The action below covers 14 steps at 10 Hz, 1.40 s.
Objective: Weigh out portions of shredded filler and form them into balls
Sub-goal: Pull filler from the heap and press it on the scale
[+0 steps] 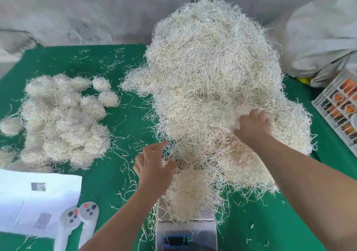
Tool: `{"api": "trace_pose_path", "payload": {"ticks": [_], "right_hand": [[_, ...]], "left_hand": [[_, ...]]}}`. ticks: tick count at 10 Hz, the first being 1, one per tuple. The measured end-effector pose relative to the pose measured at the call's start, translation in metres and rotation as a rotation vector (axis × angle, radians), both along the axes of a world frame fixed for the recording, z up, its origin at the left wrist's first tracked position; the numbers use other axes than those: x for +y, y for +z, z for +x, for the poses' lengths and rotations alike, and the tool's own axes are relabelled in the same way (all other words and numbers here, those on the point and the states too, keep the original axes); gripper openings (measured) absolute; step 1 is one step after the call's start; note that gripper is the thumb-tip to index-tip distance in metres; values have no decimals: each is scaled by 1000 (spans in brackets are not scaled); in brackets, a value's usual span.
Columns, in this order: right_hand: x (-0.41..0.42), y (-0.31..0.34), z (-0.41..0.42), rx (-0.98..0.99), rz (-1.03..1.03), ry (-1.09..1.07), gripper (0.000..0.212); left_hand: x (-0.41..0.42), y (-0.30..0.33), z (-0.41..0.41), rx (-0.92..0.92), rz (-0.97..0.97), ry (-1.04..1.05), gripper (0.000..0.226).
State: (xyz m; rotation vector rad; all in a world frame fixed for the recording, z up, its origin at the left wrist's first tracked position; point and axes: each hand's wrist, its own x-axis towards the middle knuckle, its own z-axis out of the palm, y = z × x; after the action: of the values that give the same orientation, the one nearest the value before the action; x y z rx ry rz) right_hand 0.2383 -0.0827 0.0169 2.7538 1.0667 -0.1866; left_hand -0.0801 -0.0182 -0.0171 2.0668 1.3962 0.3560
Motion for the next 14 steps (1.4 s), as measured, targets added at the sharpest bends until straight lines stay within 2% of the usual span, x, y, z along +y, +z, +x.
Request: {"api": "trace_pose_path", "payload": {"ticks": [1,2,3,4,5,6,7,8,9,10,11,12,13,14], "right_hand": [[0,-3,-3,7,213,85,28],[-7,3,-21,43,629,286,21],[-7,19,-49,142,868,463,20],[0,37,-77,464,942,580,14],[4,42,-92,567,937,613,14],[-1,25,-87,464,991,512,60],[-4,4,-77,534,721,318,114],[7,-20,-74,499,558,280,120],[17,-32,-58,305,494,314,63],[13,-39,-31,290,371,276,38],[6,-39,-8,387,355,182,33],[9,-29,8,530,394,-33,42],[16,-27,13,704,537,-251,48],[24,-17,25,804,640,-491,42]], "left_hand": [[7,5,16,-77,-48,-69,53],[12,14,36,-186,-78,-172,49],[19,27,66,-217,-22,-304,71],[28,45,101,-262,-26,-419,63],[36,51,115,-408,-128,-434,30],[40,50,108,-479,-290,-263,17],[38,64,97,-661,-417,-142,26],[40,77,96,-848,-553,-129,29],[50,75,96,-792,-500,12,31],[69,70,92,-791,-462,78,27],[98,52,80,-871,-486,265,10],[113,43,68,-896,-502,372,27],[119,39,66,-861,-463,396,25],[126,41,66,-769,-296,476,28]]}}
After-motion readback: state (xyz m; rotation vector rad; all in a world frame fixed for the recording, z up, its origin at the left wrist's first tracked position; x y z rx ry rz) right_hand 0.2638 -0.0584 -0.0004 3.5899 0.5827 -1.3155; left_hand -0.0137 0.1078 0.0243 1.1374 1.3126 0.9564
